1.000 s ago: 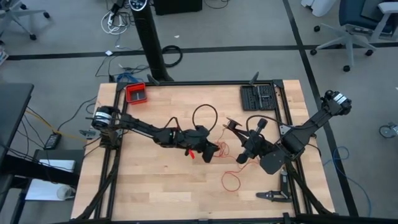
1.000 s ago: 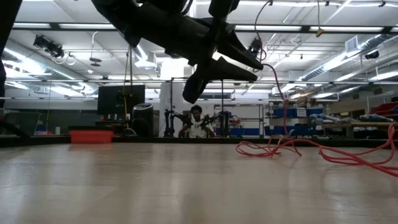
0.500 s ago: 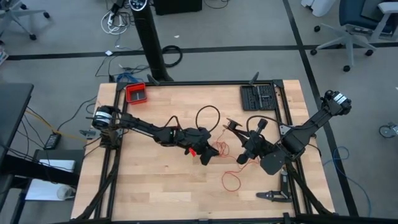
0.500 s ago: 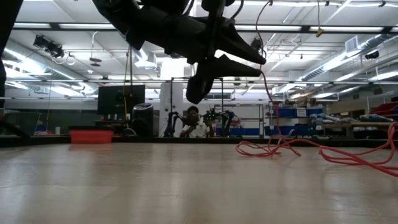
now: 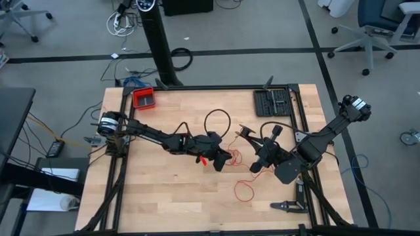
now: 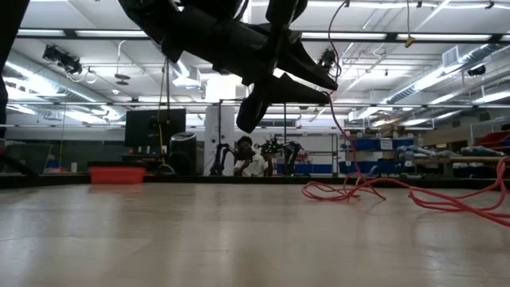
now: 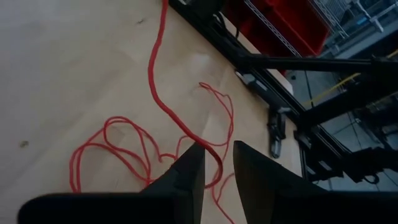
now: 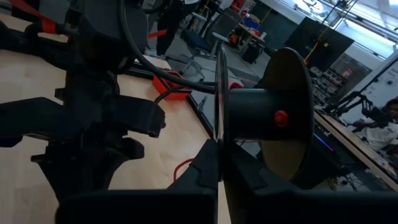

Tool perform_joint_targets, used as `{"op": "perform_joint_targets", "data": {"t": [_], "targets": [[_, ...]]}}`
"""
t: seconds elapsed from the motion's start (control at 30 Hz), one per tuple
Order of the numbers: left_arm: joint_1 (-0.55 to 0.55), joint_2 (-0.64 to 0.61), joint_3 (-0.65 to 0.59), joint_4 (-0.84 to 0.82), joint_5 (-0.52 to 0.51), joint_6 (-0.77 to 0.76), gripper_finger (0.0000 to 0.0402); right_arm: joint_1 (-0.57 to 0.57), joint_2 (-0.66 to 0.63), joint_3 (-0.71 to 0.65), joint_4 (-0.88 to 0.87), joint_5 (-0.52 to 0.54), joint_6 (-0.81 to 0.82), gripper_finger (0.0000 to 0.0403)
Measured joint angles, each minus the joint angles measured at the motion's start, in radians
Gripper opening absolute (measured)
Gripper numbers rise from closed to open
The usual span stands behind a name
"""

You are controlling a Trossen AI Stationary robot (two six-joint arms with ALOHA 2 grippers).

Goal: Coil cords
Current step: Coil the red wire onto the spool

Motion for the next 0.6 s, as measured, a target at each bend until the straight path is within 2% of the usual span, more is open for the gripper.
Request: {"op": "perform_joint_targets", "data": {"t": [0.13,0.3,0.43,0.6], "targets": [[0.0,0.0,0.0,-0.004,0.007,0.029,0.007,0.0,0.0,0.0,-0.001,0.0,0.0,0.0005],[0.0,0.0,0.0,-0.007,0.018,0.074,0.001,0.0,0.0,0.0,-0.002,0.0,0.0,0.0005],[0.0,0.0,0.0,-0.013,0.035,0.102,0.0004,0.0,0.0,0.0,-0.002,-0.004,-0.001,0.0005],[0.007,-0.002,0.0,-0.1,0.123,0.152,0.0002,0.016,0.0,0.0,-0.003,-0.015,-0.009,0.0005]]}}
